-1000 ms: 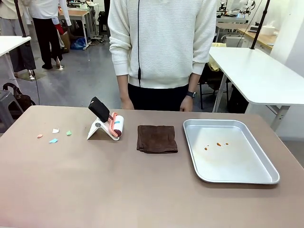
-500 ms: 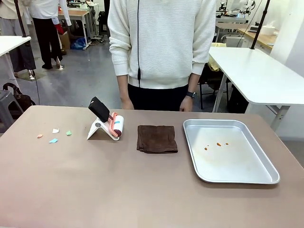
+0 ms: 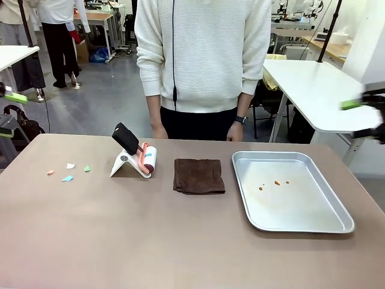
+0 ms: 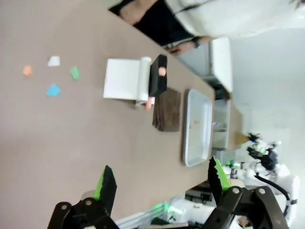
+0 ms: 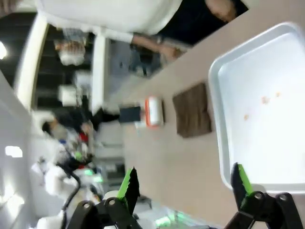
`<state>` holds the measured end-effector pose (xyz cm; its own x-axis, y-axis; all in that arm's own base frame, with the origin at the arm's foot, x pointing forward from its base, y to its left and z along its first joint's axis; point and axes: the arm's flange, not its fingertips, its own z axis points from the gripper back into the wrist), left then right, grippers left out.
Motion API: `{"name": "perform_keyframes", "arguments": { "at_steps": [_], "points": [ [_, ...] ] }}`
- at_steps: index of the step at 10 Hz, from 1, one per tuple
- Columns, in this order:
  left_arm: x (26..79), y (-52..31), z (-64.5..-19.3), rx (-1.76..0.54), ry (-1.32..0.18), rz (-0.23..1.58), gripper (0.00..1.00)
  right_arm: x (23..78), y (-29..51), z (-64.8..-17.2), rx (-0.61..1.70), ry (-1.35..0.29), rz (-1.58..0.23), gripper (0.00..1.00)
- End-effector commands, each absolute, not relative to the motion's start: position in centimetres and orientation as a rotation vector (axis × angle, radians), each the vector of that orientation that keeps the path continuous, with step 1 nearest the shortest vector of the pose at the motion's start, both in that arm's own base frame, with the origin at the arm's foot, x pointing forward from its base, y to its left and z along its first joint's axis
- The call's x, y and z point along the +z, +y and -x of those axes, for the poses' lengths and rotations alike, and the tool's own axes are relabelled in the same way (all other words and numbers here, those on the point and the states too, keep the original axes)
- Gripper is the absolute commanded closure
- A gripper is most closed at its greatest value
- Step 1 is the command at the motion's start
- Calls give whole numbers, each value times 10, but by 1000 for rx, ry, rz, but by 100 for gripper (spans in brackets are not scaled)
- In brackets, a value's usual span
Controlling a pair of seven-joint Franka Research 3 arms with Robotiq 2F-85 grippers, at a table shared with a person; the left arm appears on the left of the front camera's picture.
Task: Clean the surface of the table.
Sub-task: Hold the Lint Roller with your left hand and the towel with your right hand.
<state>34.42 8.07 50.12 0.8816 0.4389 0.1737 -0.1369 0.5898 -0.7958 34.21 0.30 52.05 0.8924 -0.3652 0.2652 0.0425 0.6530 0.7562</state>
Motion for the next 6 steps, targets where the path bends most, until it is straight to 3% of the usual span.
{"name": "perform_keyframes", "arguments": {
  "at_steps": [1, 3, 6],
  "points": [
    [501, 42, -343, 288, -331, 780, 0, 507, 90, -349, -111, -410, -785, 0],
    [493, -12, -354, 221, -312, 701, 0, 495, 171, -369, -2, -312, -698, 0],
    [477, -59, -359, 96, -241, 668, 0, 466, 231, -387, 85, -168, -662, 0]
  ]
}}
